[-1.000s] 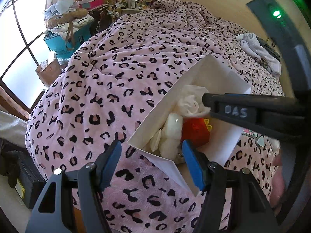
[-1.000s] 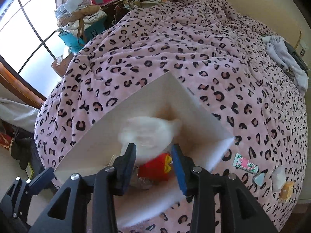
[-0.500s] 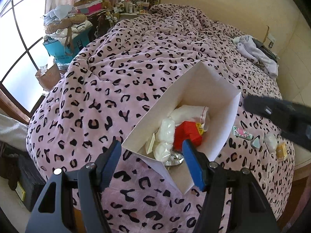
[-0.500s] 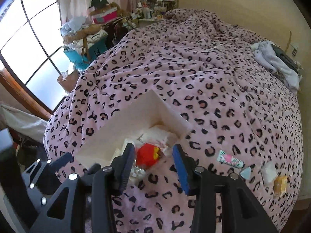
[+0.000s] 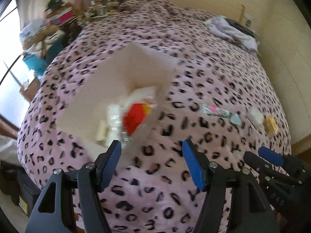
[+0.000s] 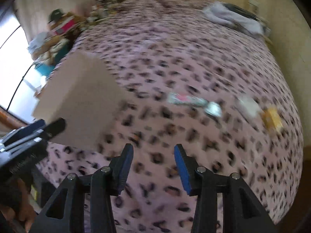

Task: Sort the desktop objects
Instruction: 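Withdraw both tools from the box back over the bed items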

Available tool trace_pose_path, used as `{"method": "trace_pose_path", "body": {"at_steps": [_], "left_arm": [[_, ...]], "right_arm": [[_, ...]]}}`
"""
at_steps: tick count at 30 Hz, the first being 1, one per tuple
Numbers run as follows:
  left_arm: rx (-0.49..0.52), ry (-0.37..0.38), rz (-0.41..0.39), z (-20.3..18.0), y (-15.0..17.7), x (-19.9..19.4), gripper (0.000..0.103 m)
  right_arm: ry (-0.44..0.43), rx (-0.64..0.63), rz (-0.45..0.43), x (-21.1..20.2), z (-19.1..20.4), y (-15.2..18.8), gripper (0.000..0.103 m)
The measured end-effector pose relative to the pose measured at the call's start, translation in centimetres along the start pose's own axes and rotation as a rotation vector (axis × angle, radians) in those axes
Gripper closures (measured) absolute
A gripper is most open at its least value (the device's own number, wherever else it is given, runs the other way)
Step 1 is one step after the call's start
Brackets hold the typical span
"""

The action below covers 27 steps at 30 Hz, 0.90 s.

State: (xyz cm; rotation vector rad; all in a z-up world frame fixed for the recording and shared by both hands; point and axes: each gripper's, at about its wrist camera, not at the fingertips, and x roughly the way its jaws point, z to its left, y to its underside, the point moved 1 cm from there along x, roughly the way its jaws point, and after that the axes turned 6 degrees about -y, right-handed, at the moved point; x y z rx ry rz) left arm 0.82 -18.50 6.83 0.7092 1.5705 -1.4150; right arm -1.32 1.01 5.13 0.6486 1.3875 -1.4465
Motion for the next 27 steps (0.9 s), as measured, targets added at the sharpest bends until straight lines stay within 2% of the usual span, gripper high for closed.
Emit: {"method": "trace_pose_path", "body": {"at_steps": [9, 16, 20, 27], "left_arm": [[0.130, 0.075, 0.004, -10.5, 0.4, 0.9, 0.036], [0.184, 0.107, 0.052, -15.5, 1.5, 4.6, 0.036], [0.205, 0.122, 0.075, -17.1, 1.8, 6.5, 0.036], [0.234, 0.123, 0.088, -19.2, 1.0, 8.9, 0.035]], "right_arm": [[0.102, 0.182, -0.070, -3.8, -11.5, 2.8, 0.058], [0.131, 0.293, -0.071, -2.6, -17.9, 4.9, 0.058], [0.126, 0.337, -0.079, -1.4, -20.7, 4.6, 0.058], [0.178, 0.351, -0.102, 0.3, -26.4, 1.1, 0.058]]}}
